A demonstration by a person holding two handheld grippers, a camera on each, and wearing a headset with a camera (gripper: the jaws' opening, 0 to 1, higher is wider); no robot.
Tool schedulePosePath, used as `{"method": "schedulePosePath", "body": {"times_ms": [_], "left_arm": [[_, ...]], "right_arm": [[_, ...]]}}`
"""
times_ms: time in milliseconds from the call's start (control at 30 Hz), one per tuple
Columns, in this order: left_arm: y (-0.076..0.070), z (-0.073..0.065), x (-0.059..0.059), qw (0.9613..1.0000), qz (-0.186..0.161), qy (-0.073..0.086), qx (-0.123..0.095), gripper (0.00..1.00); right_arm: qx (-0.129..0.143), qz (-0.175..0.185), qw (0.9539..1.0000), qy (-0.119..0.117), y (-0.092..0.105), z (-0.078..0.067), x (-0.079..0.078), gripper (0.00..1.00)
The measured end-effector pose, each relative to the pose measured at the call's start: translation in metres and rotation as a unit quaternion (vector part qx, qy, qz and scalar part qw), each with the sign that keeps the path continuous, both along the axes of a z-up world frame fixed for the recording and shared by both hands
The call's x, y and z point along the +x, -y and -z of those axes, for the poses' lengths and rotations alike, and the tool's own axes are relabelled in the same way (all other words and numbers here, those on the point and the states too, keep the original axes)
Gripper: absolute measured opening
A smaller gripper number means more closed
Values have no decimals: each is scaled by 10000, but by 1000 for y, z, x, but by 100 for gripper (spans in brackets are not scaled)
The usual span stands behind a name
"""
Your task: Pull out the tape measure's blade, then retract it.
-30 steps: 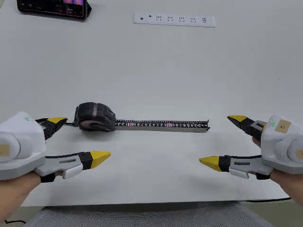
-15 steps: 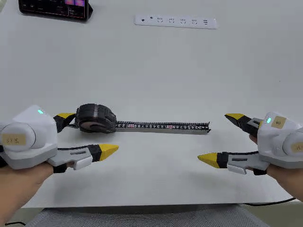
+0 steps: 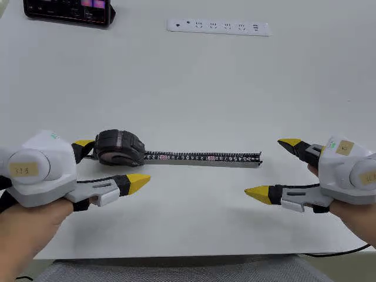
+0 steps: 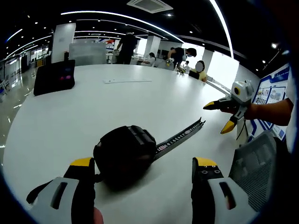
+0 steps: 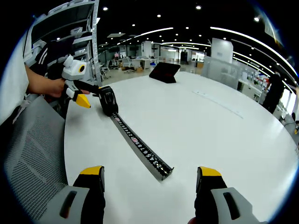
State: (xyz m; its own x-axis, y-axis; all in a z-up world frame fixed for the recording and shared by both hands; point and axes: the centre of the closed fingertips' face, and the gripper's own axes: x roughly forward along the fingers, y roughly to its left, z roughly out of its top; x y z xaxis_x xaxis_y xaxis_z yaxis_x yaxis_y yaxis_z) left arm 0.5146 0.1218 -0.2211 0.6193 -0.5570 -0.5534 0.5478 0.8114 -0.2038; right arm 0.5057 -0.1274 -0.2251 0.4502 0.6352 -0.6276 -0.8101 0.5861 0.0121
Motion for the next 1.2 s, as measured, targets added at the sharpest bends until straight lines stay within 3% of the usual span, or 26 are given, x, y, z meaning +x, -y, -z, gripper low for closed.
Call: {"method": "schedulePosePath", "body": {"times_ms": [267, 333, 667, 1033, 1200], "left_arm": [[1, 0, 4, 9996, -295, -12, 16, 80], [2, -2, 6, 9990, -427, -38, -100, 81], [1, -2, 11, 9963, -844, -46, -184, 79], [-1, 3, 17, 9917, -1285, -43, 39, 76], [-2, 4, 21, 9893, -1460, -59, -1, 75]], "right_arm": [[-49, -112, 9999, -27, -1, 0, 3, 74], [-79, -156, 9998, -31, 0, 0, 5, 73], [-177, -563, 9981, -201, 0, 4, 11, 58], [-373, -988, 9939, -327, 2, 11, 15, 44], [-477, -1172, 9914, -350, 4, 16, 16, 38]]}}
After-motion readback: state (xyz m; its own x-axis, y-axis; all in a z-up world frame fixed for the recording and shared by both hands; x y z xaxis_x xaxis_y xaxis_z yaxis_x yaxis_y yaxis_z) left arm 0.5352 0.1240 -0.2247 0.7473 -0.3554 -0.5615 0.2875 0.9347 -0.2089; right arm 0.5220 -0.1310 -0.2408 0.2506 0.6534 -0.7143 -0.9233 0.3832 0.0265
